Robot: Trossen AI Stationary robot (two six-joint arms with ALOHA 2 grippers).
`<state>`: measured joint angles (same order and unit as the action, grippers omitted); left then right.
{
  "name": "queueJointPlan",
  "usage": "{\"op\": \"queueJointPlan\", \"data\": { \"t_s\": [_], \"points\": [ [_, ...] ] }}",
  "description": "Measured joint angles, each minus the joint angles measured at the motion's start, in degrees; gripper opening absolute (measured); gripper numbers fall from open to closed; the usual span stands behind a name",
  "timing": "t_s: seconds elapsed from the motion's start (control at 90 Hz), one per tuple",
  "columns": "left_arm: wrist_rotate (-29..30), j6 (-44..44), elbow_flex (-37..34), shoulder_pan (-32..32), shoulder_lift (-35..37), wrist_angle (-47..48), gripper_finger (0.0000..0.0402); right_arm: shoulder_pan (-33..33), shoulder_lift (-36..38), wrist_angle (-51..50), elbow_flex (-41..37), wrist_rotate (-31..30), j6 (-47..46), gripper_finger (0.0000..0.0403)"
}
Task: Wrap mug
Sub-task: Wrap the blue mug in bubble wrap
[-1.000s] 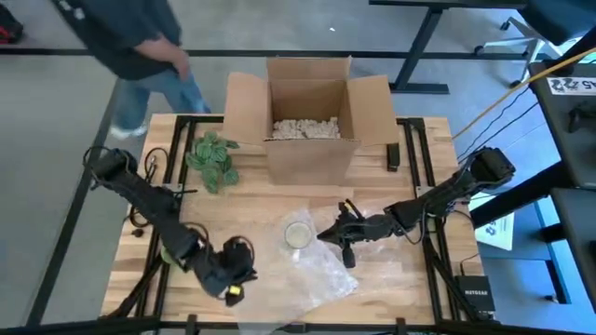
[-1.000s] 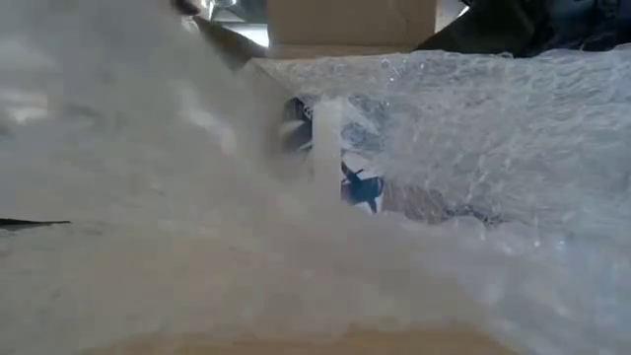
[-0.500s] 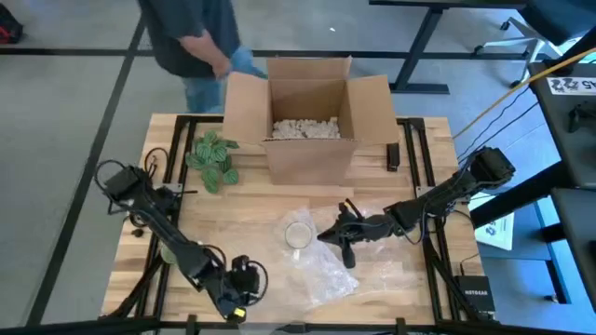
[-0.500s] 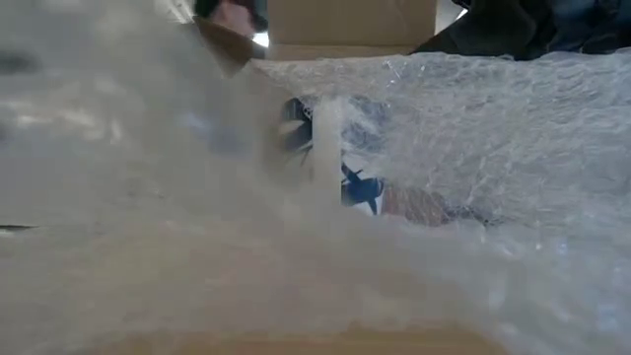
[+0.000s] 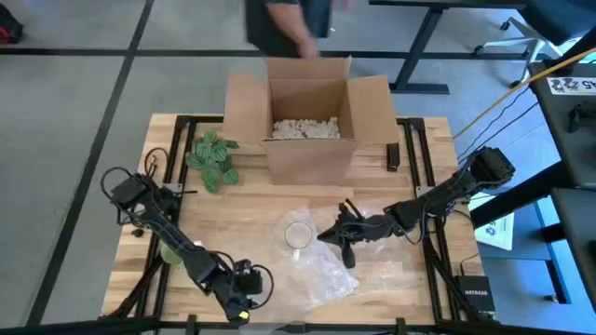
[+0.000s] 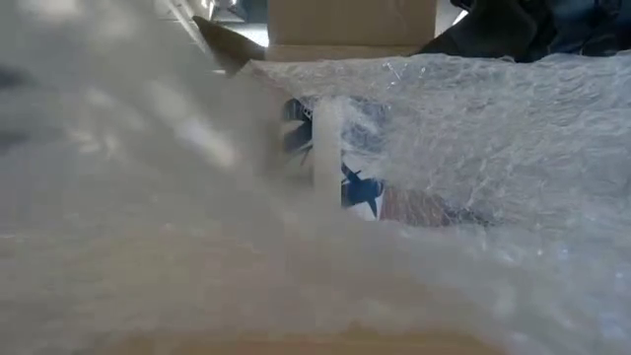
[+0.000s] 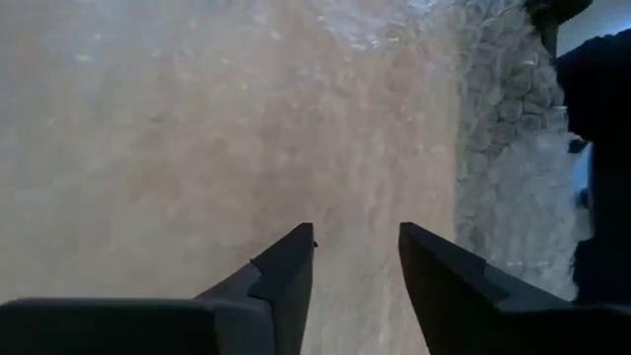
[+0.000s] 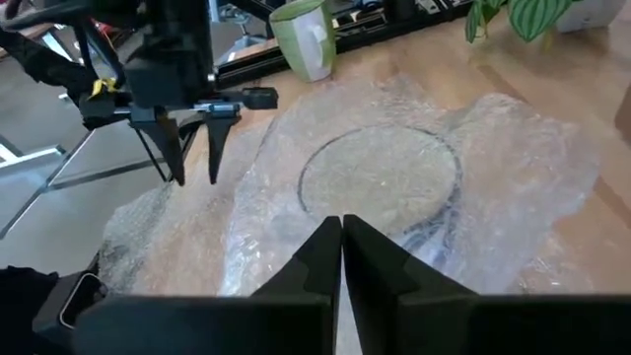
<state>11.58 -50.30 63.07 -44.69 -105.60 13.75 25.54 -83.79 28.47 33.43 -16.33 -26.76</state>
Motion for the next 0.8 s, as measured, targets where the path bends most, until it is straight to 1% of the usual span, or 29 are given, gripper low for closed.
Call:
{"op": "queueJointPlan", "data": {
  "t_s": [0.333, 0.422, 0.544, 0.578, 0.711, 0.8],
  "points": [
    [0.67, -0.59, 0.17, 1.51, -4.05, 0.14, 0.0112, 0.02, 0.00, 0.03, 0.00, 0.49, 0.00, 0.0000],
    [0.65, -0.72, 0.17, 1.86, -4.14, 0.19, 0.0087, 0.02, 0.00, 0.02, 0.01, 0.49, 0.00, 0.0000],
    [0.63, 1.04, 0.40, 2.37, -4.16, 0.62, 0.0023, 0.02, 0.00, 0.02, 0.01, 0.49, 0.00, 0.0000],
    [0.61, 1.70, 0.64, 2.50, -4.16, 0.74, 0.0012, 0.02, 0.00, 0.01, 0.00, 0.49, 0.01, 0.0000],
    [0.36, 4.57, 2.18, 2.97, -3.99, 1.37, 0.0002, 0.02, 0.00, -0.03, 0.00, 0.50, 0.01, 0.0000],
    [0.35, 5.70, 3.05, 3.29, -2.54, 2.49, 0.0000, 0.02, 0.00, -0.03, 0.00, 0.51, 0.02, 0.0000]
  ]
}}
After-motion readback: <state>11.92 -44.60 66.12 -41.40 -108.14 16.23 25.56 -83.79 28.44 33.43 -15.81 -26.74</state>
